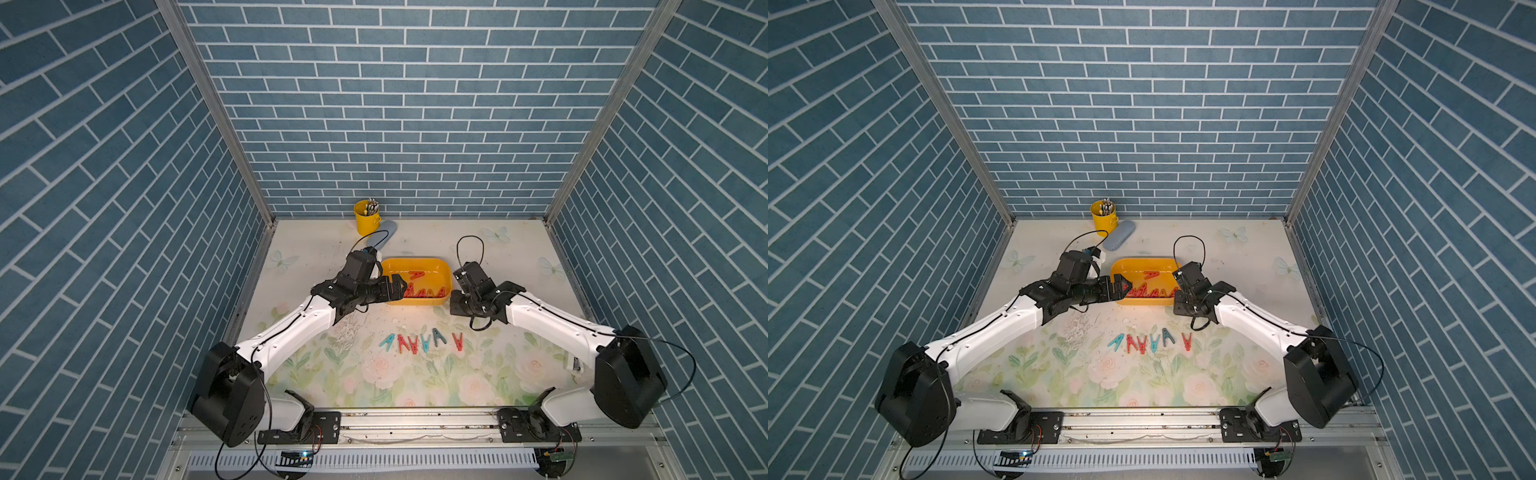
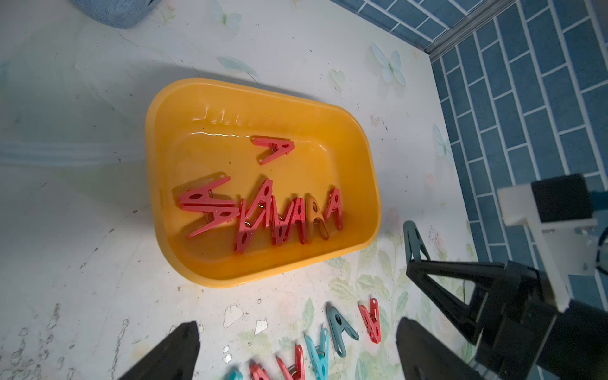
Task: Take the clothespins out of the storage box
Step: Place the clothespin at the center of the board.
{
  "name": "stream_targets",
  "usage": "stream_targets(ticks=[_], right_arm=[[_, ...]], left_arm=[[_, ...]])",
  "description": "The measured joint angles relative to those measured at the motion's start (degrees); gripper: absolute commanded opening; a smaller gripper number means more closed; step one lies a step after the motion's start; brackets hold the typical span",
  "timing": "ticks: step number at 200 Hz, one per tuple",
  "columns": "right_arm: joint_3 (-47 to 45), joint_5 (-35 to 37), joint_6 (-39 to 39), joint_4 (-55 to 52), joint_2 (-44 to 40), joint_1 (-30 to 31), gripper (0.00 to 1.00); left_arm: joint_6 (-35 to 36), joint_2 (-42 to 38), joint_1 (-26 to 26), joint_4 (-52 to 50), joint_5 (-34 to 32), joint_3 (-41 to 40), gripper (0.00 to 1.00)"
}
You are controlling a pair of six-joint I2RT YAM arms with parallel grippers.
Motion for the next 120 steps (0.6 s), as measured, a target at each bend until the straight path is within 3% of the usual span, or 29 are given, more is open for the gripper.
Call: stream_targets(ticks=[61, 120], right_arm=[[-14.73, -2.36, 1.88, 1.95, -7.89, 1.31, 0.0], [-20.9, -4.13, 4.74, 4.11, -10.71, 1.84, 0.0]], left_arm=[[-0.02, 1.97, -1.38, -0.04, -0.46, 3.41, 1.0], [-0.07, 2.73, -2.19, -0.85, -1.38, 3.87, 0.99]])
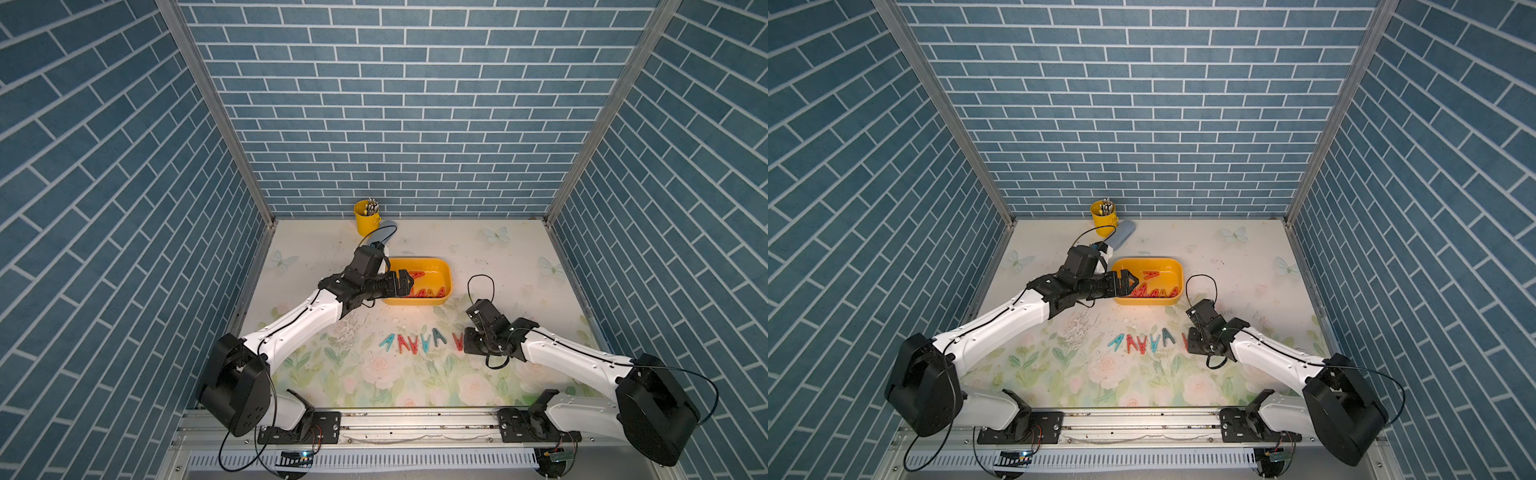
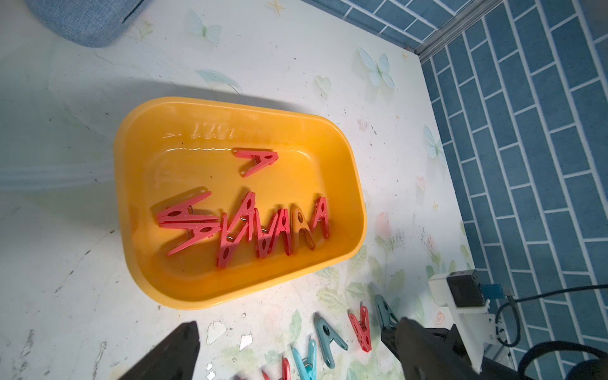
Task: Take the clothespins out of the storage box
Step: Place the clothespin at the center of the board.
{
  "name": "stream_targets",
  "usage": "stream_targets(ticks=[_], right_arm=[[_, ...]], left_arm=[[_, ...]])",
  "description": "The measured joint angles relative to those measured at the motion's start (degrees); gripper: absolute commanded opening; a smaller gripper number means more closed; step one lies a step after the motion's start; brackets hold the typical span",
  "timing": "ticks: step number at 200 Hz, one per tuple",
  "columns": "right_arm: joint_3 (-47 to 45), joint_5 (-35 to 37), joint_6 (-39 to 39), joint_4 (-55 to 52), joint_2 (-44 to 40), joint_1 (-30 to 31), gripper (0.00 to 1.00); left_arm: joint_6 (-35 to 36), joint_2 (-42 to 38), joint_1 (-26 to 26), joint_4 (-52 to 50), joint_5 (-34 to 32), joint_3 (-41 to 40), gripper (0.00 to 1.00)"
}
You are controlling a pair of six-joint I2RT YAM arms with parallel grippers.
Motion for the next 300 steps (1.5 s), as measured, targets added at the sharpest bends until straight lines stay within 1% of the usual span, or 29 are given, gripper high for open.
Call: stream_targets(ticks=[22, 35, 47, 62, 85, 117, 143, 169, 185, 196, 208, 217, 227, 242, 253, 266, 300], right_arm=[[-1.6, -0.66, 0.35, 0.85, -0.39, 0.17, 0.0], [-2.38, -1.05, 0.76, 1.22, -0.37, 0.22, 0.03], [-2.73, -1.25, 1.22, 1.75, -0.35, 0.24, 0.07], [-2.73, -1.33, 1.36, 2.45, -0.13, 0.24, 0.17], [-2.73, -1.51, 1.75, 2.84, 0.28, 0.24, 0.25], [-2.45, -1.44, 1.77, 2.34, -0.07, 0.35, 0.33], [-0.98, -1.29, 1.73, 1.07, -1.92, 0.39, 0.37], [2.34, -0.94, 1.2, -0.33, -4.46, 0.39, 0.47], [4.85, -0.7, 0.74, -0.92, -5.16, 0.39, 0.53], [6.71, -0.37, -0.07, -0.96, -5.35, 0.39, 0.54], [8.39, -0.13, -0.66, -0.94, -5.38, 0.39, 0.58], [9.66, 0.09, -1.33, -0.79, -5.38, 0.39, 0.62], [10.75, 0.17, -2.1, -0.5, -5.33, 0.39, 0.71], [12.37, 0.37, -3.56, 0.11, -4.9, 0.39, 0.81], [13.64, 0.52, -4.22, 0.72, -4.17, 0.39, 0.91], [15.08, 0.72, -5.25, 1.6, -3.13, 0.37, 1.0], [18.58, 1.62, -6.99, 3.58, -0.09, -0.22, 0.99]], left_arm=[[-0.02, 0.0, -0.28, -0.2, -0.15, 0.0, 0.99], [-0.04, 0.11, -0.48, -0.33, -0.2, 0.0, 1.0], [-0.07, 0.22, -0.63, -0.39, -0.24, 0.0, 1.0], [-0.09, 0.39, -0.85, -0.42, -0.35, 0.0, 0.99], [-0.11, 0.57, -1.11, -0.61, -0.63, 0.11, 0.99], [-0.26, 0.96, -1.42, -1.11, -1.79, 1.18, 1.0], [-0.24, 2.4, -1.46, -1.16, -2.1, 2.75, 1.0], [0.22, 5.38, -1.49, -1.25, -2.08, 4.66, 1.0], [1.09, 7.56, -1.49, -1.81, -2.36, 6.49, 0.95], [2.23, 9.25, -1.49, -2.34, -2.84, 8.26, 0.92], [3.48, 11.06, -1.49, -2.99, -3.41, 10.34, 0.87], [4.48, 12.22, -1.49, -3.37, -3.98, 11.67, 0.84], [5.7, 13.84, -1.49, -3.67, -4.68, 13.33, 0.81], [7.8, 16.26, -1.49, -4.17, -5.79, 15.67, 0.77], [9.38, 18.43, -1.49, -4.44, -6.71, 17.42, 0.74], [11.32, 21.05, -1.49, -4.83, -7.82, 19.47, 0.7], [16.04, 28.3, -1.49, -5.81, -10.73, 24.7, 0.65]])
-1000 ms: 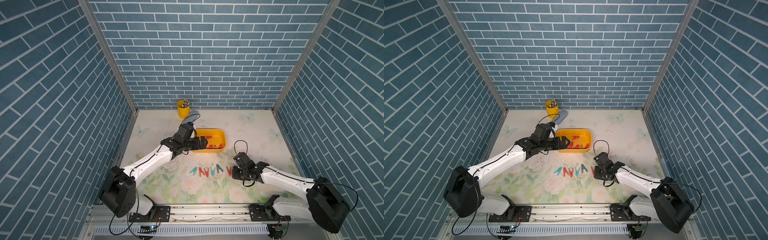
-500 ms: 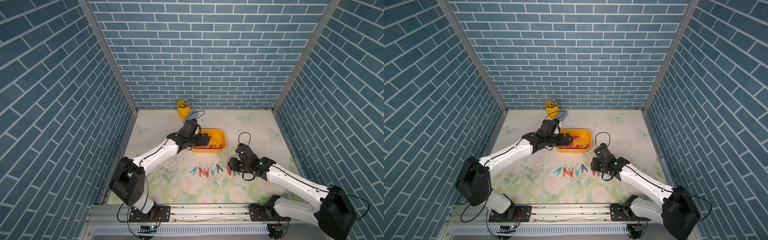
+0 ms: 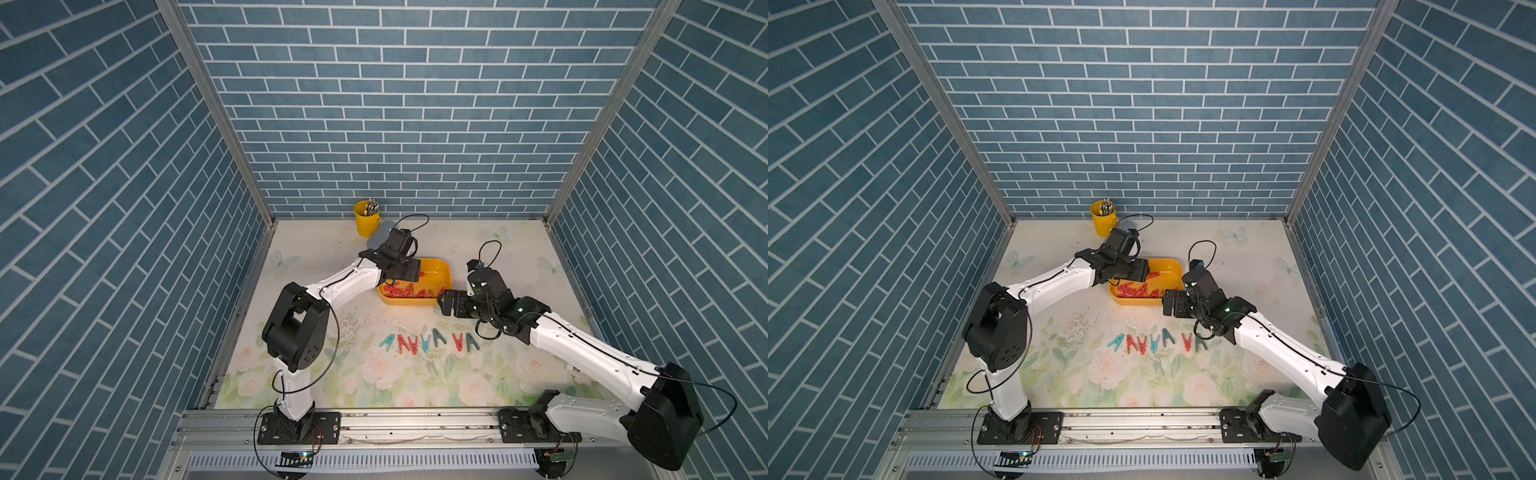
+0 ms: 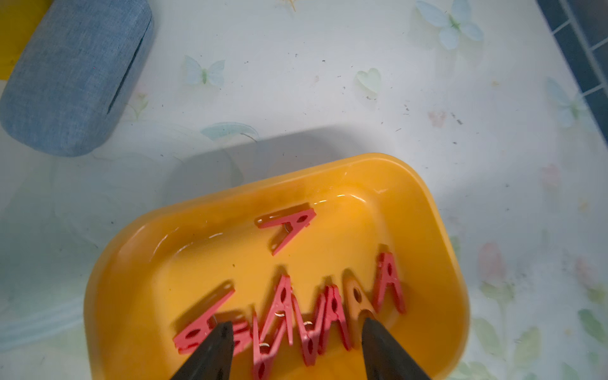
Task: Take the clothespins out of the storage box
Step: Place the clothespin at the center of the board, then pick up the clothespin from the storage box.
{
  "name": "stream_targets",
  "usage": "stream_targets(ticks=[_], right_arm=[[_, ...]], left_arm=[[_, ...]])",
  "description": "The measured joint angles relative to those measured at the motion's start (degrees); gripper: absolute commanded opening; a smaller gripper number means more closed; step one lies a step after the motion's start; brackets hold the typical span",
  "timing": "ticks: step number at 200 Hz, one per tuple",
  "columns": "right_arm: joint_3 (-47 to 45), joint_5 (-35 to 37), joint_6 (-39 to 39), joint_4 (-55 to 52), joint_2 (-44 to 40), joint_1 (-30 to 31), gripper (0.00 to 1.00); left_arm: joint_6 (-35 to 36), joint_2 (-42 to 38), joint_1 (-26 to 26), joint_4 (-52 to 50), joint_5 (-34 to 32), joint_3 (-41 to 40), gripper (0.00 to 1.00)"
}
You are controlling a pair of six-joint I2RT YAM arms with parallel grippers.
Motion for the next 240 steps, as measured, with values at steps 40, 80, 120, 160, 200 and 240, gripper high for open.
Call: stream_targets(ticks=[40, 80, 120, 160, 200, 240], right_arm=[[2.82, 0.2, -1.01, 1.68, 2.4, -2.16, 1.0], [2.84, -0.02, -1.01, 2.67, 2.73, -4.9, 0.99], [2.84, -0.33, -1.01, 3.37, 2.97, -6.51, 0.99], [2.84, -1.2, -1.01, 4.2, 4.28, -7.13, 1.0], [2.84, -1.97, -1.01, 4.59, 5.09, -7.41, 0.99], [2.84, -2.69, -1.01, 5.01, 5.4, -7.8, 0.99]], left_arm=[[5.07, 7.17, 0.0, -0.5, -1.51, 4.28, 0.63], [8.24, 12.55, 0.0, -0.61, -2.1, 7.28, 0.55], [9.07, 16.13, 0.0, -0.31, -2.75, 8.76, 0.5], [9.62, 17.97, 0.0, -0.17, -2.47, 10.4, 0.43], [9.88, 18.45, -0.39, -0.15, -2.36, 10.86, 0.28], [10.32, 18.47, -1.77, -0.31, -3.1, 10.86, 0.1]])
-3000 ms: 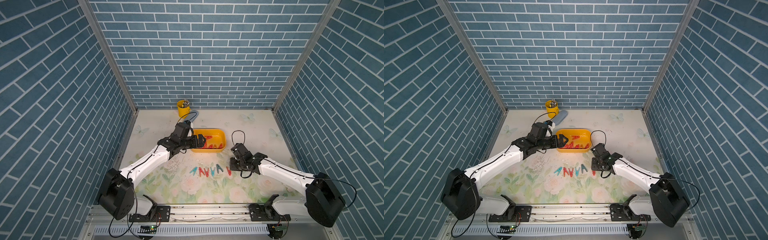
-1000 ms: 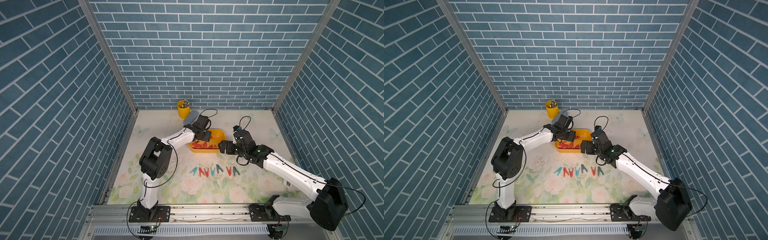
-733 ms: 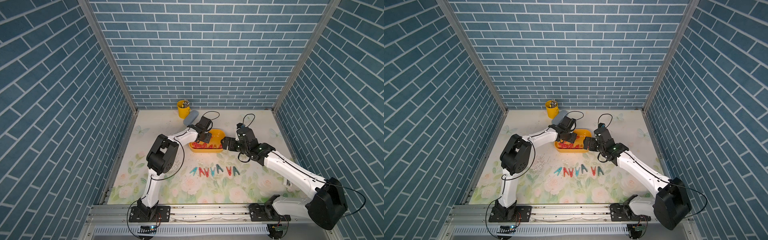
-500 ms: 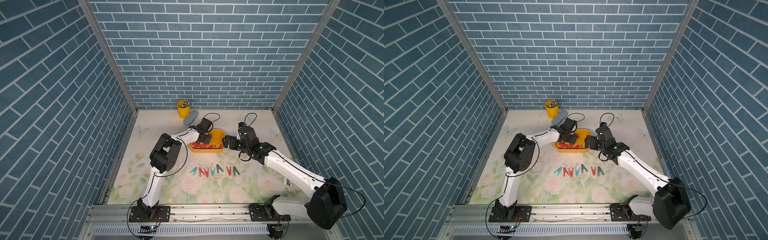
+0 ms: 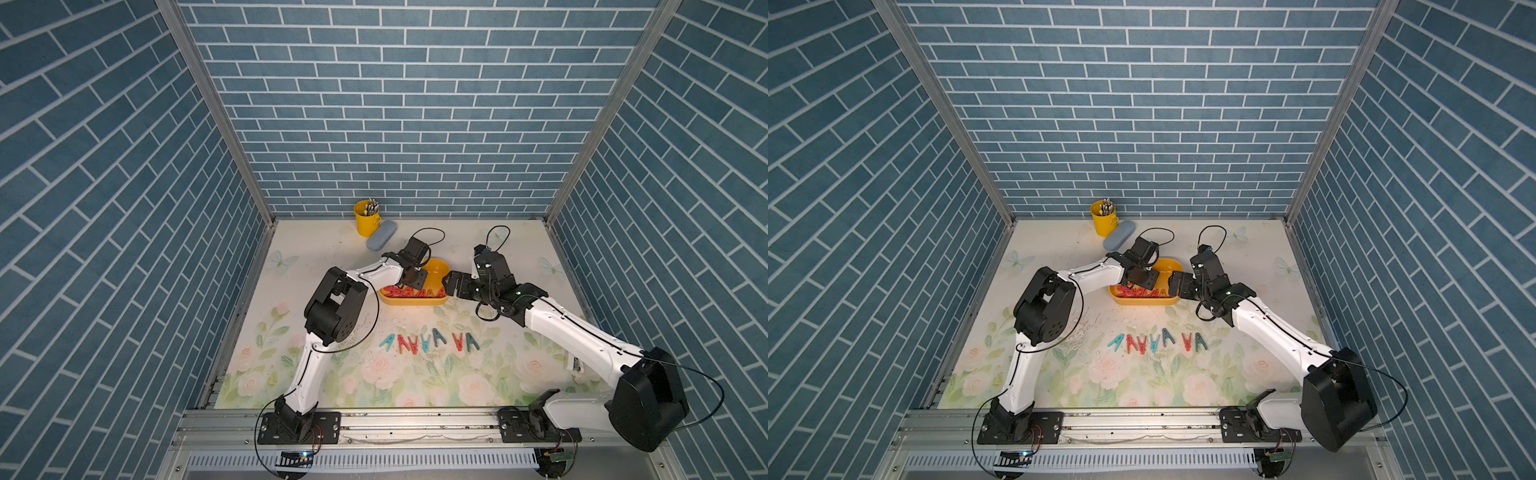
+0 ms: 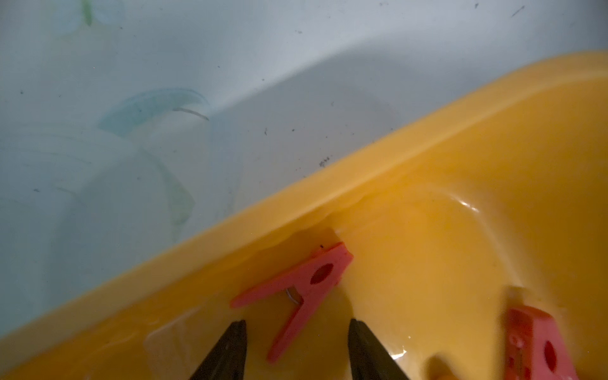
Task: Take the clothespins out of the storage box
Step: Pick up the clothespin from the storage box.
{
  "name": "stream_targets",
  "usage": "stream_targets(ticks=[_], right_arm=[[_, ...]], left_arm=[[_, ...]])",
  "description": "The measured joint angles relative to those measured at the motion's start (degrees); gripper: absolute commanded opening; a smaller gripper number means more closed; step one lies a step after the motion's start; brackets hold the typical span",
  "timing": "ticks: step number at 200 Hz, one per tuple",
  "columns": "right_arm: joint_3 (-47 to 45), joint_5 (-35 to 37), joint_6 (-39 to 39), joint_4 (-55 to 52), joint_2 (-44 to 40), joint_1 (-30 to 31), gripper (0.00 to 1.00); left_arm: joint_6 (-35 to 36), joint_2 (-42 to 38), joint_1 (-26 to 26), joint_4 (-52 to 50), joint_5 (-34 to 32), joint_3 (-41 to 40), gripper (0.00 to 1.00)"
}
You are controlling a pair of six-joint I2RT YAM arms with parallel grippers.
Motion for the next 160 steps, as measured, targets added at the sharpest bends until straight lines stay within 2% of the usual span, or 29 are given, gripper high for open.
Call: stream_targets(ticks=[36, 43, 54, 59, 77, 84, 106, 116, 118, 121, 125, 130, 143, 160], right_arm=[[-0.04, -0.5, 0.0, 0.74, 0.02, -0.09, 0.99], [-0.04, -0.61, 0.0, 0.85, 0.02, -0.09, 0.99], [-0.11, -0.85, 0.0, 1.09, 0.02, -0.09, 1.0], [-0.17, -0.9, 0.0, 1.22, 0.02, -0.09, 1.0], [-0.7, -1.29, 0.02, 1.6, -0.02, -0.09, 1.0], [-1.03, -1.4, 0.02, 1.75, -0.07, -0.09, 1.0], [-2.25, -1.73, 0.07, 1.99, -0.46, -0.09, 0.99], [-2.6, -1.88, 0.07, 1.99, -0.68, -0.09, 0.99], [-2.67, -1.9, 0.07, 1.99, -0.74, -0.09, 0.99], [-2.75, -1.9, 0.07, 2.03, -0.83, -0.09, 0.99], [-2.84, -1.9, 0.07, 2.03, -0.96, -0.09, 1.0], [-2.93, -1.92, 0.07, 2.08, -1.11, -0.09, 0.99], [-3.04, -1.92, 0.07, 2.1, -1.62, -0.09, 0.99], [-3.06, -1.92, 0.09, 2.12, -2.08, -0.09, 0.99]], left_arm=[[0.2, -0.02, -0.72, 0.28, -0.79, -0.39, 0.05], [0.17, -0.09, -0.74, 0.57, -0.87, -0.61, 0.13], [0.15, -0.37, -0.74, 0.76, -0.92, -0.96, 0.38], [0.15, -0.44, -0.74, 0.72, -0.92, -1.01, 0.46], [0.09, -0.44, -0.74, 0.7, -1.09, -1.05, 0.59], [0.02, -0.44, -0.74, 0.63, -1.27, -1.05, 0.69], [-0.66, -0.44, -0.74, 0.39, -2.03, -1.05, 0.65], [-0.61, -0.44, -0.74, 0.37, -2.23, -1.05, 0.69], [-0.61, -0.44, -0.74, 0.35, -2.27, -1.05, 0.71], [-0.63, -0.44, -0.74, 0.35, -2.32, -1.05, 0.79], [-0.63, -0.44, -0.74, 0.33, -2.4, -1.05, 0.81], [-0.87, -0.44, -0.76, 0.28, -2.56, -1.05, 0.79], [-0.63, -0.44, -0.74, 0.09, -2.86, -0.98, 0.63], [-1.16, -0.44, -0.74, -0.11, -2.82, -0.79, 0.39]])
